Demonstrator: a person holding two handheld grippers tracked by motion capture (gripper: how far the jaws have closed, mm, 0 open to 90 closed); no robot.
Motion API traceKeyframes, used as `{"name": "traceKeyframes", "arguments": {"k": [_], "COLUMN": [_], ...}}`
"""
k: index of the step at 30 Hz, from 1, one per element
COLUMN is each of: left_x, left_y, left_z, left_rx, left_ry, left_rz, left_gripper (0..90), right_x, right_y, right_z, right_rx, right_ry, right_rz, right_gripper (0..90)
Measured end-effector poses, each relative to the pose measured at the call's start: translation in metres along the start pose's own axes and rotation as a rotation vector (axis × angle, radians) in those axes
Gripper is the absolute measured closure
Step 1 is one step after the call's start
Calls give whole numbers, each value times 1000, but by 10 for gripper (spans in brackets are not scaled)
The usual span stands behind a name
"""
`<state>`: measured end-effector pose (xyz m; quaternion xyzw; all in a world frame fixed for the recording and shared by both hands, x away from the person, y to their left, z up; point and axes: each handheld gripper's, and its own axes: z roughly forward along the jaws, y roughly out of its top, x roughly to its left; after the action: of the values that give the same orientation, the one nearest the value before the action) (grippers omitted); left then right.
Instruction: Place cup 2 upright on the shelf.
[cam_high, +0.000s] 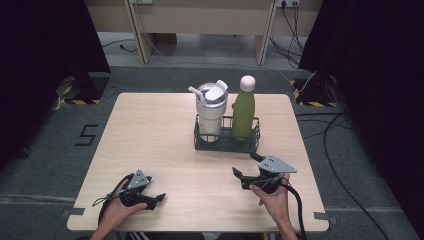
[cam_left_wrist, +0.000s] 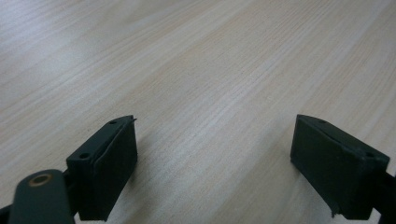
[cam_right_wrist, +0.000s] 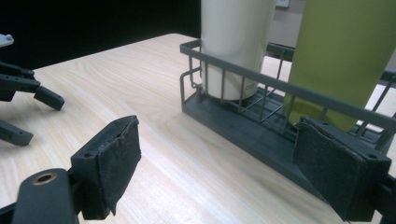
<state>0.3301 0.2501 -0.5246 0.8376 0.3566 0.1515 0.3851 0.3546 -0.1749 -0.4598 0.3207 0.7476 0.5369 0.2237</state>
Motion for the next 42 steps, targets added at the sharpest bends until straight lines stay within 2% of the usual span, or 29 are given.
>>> {"name": "traceKeyframes", "arguments": {"k": [13, 42], "left_x": [0, 0], "left_y": [0, 0], "left_z": [0, 0], "left_rx": [-1, 1], "left_ry": [1, -1], "left_rz": [0, 1], "left_gripper": [141, 141], "right_x": [10, 17], "right_y": [-16, -43], "right_z": [0, -8], "right_rx": [47, 136], "right_ry": [44, 76], "right_rz": [15, 24], "right_gripper": [153, 152]}}
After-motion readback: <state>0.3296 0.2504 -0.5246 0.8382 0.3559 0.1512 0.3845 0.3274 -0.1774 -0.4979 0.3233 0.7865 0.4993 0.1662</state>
